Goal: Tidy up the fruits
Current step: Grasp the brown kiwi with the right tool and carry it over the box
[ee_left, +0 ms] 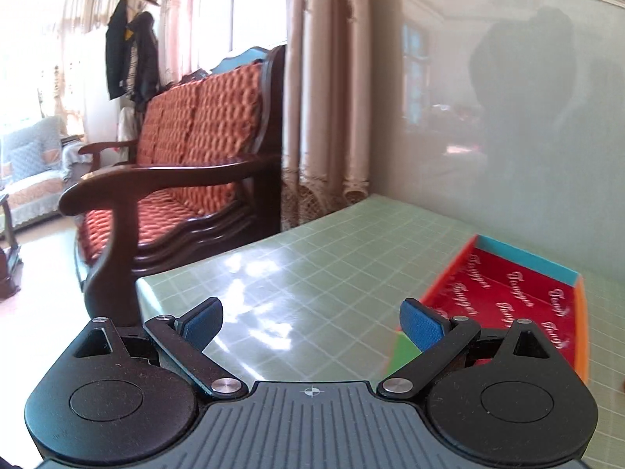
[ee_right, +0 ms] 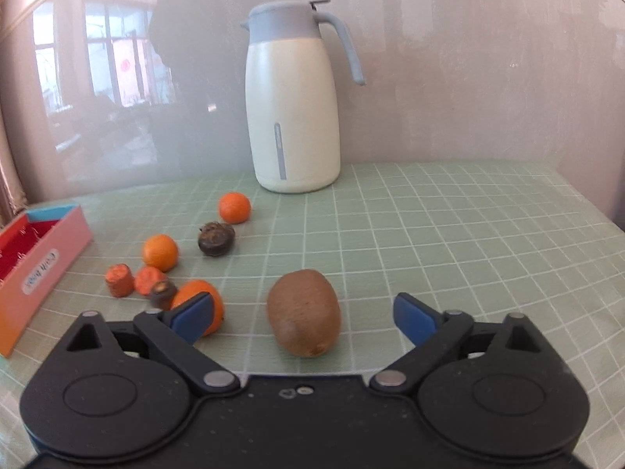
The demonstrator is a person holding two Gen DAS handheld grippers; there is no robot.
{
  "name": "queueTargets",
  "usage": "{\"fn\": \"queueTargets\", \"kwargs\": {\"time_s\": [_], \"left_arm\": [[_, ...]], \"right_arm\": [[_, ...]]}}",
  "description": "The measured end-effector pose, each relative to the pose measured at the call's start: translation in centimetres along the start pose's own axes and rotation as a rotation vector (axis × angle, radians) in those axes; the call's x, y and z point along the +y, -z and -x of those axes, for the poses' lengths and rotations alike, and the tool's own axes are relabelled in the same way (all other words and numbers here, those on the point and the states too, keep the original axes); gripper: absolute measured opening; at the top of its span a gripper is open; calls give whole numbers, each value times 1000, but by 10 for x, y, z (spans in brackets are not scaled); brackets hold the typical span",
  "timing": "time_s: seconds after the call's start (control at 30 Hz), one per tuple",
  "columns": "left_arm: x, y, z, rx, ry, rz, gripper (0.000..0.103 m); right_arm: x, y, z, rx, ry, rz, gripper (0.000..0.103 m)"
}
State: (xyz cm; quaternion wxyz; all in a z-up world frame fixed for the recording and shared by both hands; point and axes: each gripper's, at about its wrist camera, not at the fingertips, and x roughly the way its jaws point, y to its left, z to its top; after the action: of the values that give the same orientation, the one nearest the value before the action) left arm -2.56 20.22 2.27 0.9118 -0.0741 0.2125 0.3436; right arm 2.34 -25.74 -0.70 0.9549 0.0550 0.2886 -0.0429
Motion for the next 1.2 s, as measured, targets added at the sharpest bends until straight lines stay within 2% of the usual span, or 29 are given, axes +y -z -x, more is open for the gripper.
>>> {"fn": "queueTargets", "kwargs": {"time_s": [0.07,0.23,0.33,0.47,0.63,0.77,0.87,1.2], "left_arm": [[9,-1,-4,12,-16,25,97],[30,-2,-9,18,-45,89,97],[37,-1,-10,17,-62,102,97],[43,-1,-14,18,-71,110,97],[46,-1,-15,25,-75,117,97],[48,-1,-16,24,-77,120,97],[49,0,-15,24,-81,116,97],[65,1,-14,21,-107,128,97]], "right_arm": [[0,1,-7,30,4,0,76],[3,1,-22,80,29,22,70],[2,1,-32,112,20,24,50],[2,-1,-45,148,3,24,47],[6,-1,-44,143,-15,18,47],[22,-4,-31,83,-32,66,47],[35,-8,-20,38,-82,87,47],[83,-19,-10,-17,-224,127,47]]}}
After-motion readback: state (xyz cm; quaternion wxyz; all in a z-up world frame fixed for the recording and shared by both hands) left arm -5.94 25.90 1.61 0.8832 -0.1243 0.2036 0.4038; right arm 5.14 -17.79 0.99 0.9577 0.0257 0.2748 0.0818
